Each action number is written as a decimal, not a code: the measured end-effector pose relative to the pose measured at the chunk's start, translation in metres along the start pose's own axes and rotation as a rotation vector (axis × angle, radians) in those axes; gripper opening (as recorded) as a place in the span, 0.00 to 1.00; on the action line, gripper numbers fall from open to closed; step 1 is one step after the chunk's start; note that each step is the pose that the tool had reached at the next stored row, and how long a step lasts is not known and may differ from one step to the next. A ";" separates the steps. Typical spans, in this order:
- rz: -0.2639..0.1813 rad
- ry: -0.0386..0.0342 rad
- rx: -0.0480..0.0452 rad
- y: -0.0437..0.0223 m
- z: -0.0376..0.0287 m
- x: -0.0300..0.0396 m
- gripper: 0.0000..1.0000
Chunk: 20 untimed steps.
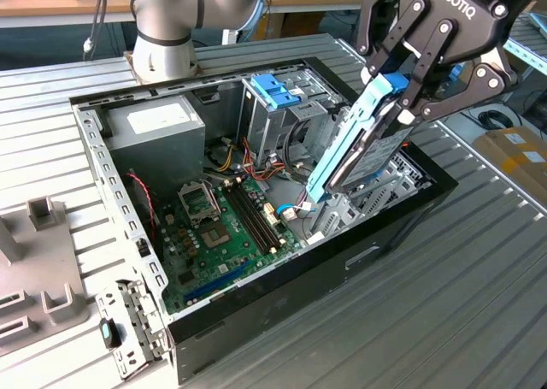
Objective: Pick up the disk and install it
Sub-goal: 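Pick up the disk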
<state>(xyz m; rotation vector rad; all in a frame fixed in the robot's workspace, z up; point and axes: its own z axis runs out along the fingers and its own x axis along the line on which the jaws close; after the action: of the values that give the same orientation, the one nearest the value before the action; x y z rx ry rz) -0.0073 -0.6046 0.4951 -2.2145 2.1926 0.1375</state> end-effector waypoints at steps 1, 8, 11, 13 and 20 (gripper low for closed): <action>0.000 0.0000 0.0000 -0.0007 0.0001 0.0002 0.37; 0.000 0.0001 0.0000 -0.0059 0.0005 0.0015 0.37; 0.000 0.0001 0.0000 -0.0079 0.0007 0.0020 0.37; 0.000 0.0001 0.0000 -0.0098 0.0009 0.0026 0.37; 0.000 0.0001 0.0000 -0.0273 0.0024 0.0073 0.37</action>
<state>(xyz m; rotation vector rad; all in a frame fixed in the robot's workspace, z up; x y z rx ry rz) 0.0199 -0.6113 0.4909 -2.2146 2.1926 0.1373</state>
